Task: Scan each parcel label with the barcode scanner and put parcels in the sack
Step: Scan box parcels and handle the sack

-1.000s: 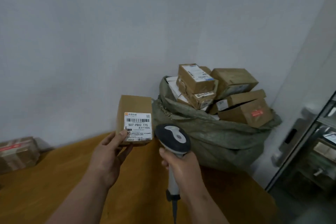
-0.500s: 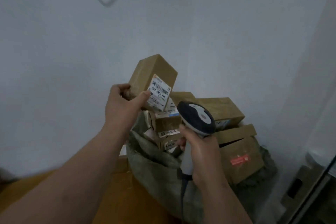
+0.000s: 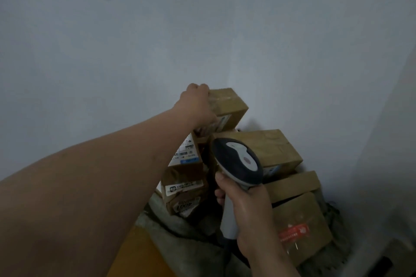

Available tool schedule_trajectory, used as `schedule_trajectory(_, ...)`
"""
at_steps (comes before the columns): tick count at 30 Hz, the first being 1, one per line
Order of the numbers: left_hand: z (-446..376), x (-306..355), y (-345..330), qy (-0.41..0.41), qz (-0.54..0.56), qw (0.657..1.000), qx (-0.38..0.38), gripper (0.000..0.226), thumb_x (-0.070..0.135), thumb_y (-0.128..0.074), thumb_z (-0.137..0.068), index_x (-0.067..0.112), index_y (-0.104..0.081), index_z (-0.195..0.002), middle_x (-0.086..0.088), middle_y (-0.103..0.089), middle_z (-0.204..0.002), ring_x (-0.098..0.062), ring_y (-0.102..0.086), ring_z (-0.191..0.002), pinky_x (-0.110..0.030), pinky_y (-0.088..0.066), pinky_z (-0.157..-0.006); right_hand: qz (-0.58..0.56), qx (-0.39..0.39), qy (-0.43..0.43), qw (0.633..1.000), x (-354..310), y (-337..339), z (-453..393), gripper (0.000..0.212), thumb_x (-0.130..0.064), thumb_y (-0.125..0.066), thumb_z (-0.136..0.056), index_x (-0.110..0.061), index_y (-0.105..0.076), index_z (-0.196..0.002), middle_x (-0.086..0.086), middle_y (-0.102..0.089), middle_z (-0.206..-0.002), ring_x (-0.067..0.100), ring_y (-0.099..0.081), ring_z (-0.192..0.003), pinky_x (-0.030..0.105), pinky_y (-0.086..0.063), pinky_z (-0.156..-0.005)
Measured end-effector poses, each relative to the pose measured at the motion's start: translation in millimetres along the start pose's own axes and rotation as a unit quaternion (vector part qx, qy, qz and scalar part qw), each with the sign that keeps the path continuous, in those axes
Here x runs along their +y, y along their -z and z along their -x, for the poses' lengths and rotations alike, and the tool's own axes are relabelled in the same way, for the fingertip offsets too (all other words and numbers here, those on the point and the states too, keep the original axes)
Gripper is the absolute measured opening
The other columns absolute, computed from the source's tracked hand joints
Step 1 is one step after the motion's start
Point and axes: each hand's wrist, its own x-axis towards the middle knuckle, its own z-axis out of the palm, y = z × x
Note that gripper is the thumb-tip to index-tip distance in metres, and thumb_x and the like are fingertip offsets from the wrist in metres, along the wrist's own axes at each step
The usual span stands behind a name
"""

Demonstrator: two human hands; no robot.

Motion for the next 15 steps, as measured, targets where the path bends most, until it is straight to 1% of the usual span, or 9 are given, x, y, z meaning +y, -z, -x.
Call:
schedule_trajectory(2,-3,-1,-5,0.000,-0.034,0.998,-0.045,0.061,0.034,-0.074,-0.084,0.011,-0.052,-0.137,-0.009,-0.046,-0.137,-0.027,-0.050,-0.122,-0.036,-0.046,-0.098,0.009,-0.016,-0.003,1.000,1,2,-4,0.021,-0.019,-0.079,-0.081,-0.018,-0.072,-0.101,0.000,-0.075,-0.075,0.015,-0.069,-0.072,0.027,-0.054,-0.065)
schedule_trajectory(5,1,-5,-6,0.004,-0.053,0.997,-0.062,0.035,0.034,-0.061,-0.093,0.013,-0.069,-0.120,-0.006,-0.066,-0.123,-0.024,-0.060,-0.111,-0.035,-0.051,-0.095,0.010,-0.037,-0.008,0.999,0,1,-5,0.017,-0.016,-0.077,-0.083,-0.015,-0.072,-0.099,0.001,-0.075,-0.074,0.015,-0.069,-0.070,0.029,-0.058,-0.066)
schedule_trajectory(7,6,-8,-4,0.007,-0.044,0.997,-0.060,0.030,0.033,-0.058,-0.095,0.017,-0.073,-0.115,-0.003,-0.068,-0.118,-0.023,-0.060,-0.109,-0.039,-0.050,-0.099,0.004,-0.039,-0.010,0.999,-1,-2,-3,0.015,-0.014,-0.076,-0.084,-0.015,-0.072,-0.099,0.002,-0.075,-0.075,0.017,-0.070,-0.071,0.032,-0.058,-0.068)
schedule_trajectory(9,13,-9,1,0.004,-0.013,0.999,-0.040,0.028,0.033,-0.055,-0.097,0.022,-0.072,-0.117,0.001,-0.066,-0.123,-0.022,-0.057,-0.118,-0.043,-0.041,-0.109,0.006,-0.035,-0.006,0.999,-2,-5,-1,0.014,-0.013,-0.076,-0.085,-0.014,-0.072,-0.098,0.001,-0.075,-0.076,0.018,-0.072,-0.073,0.032,-0.059,-0.067)
schedule_trajectory(11,20,-13,11,0.007,0.016,1.000,0.024,0.028,0.036,-0.052,-0.099,0.029,-0.068,-0.121,0.005,-0.061,-0.134,-0.021,-0.050,-0.131,-0.050,-0.016,-0.122,0.004,-0.031,-0.004,1.000,-2,-7,3,0.015,-0.014,-0.076,-0.085,-0.015,-0.071,-0.099,0.000,-0.076,-0.080,0.019,-0.073,-0.079,0.033,-0.060,-0.070)
schedule_trajectory(12,26,-17,19,0.018,0.033,0.997,0.067,0.029,0.038,-0.051,-0.099,0.032,-0.066,-0.123,0.006,-0.058,-0.139,-0.020,-0.046,-0.135,-0.052,-0.007,-0.123,0.001,-0.028,-0.003,1.000,-3,-8,5,0.016,-0.014,-0.076,-0.085,-0.016,-0.071,-0.100,0.000,-0.076,-0.081,0.020,-0.074,-0.082,0.034,-0.060,-0.071)
schedule_trajectory(13,31,-27,27,0.037,0.062,0.991,0.114,0.030,0.041,-0.052,-0.098,0.034,-0.065,-0.125,0.006,-0.055,-0.143,-0.020,-0.044,-0.137,-0.053,-0.004,-0.122,-0.002,-0.024,-0.002,1.000,-3,-8,8,0.016,-0.014,-0.075,-0.085,-0.016,-0.071,-0.101,0.001,-0.076,-0.081,0.021,-0.074,-0.083,0.035,-0.060,-0.072)
schedule_trajectory(14,39,-39,35,0.066,0.108,0.978,0.167,0.032,0.042,-0.056,-0.096,0.036,-0.064,-0.126,0.006,-0.053,-0.144,-0.020,-0.045,-0.136,-0.054,-0.008,-0.122,-0.006,-0.020,-0.002,1.000,-2,-9,11,0.016,-0.013,-0.075,-0.085,-0.015,-0.072,-0.100,0.003,-0.076,-0.082,0.022,-0.073,-0.083,0.035,-0.059,-0.071)
schedule_trajectory(15,47,-55,41,0.104,0.172,0.954,0.224,0.036,0.044,-0.059,-0.091,0.036,-0.063,-0.126,0.004,-0.053,-0.144,-0.022,-0.047,-0.134,-0.053,-0.019,-0.120,-0.006,-0.016,-0.002,1.000,-2,-10,14,0.015,-0.013,-0.076,-0.085,-0.014,-0.072,-0.100,0.005,-0.076,-0.082,0.023,-0.073,-0.083,0.035,-0.058,-0.070)
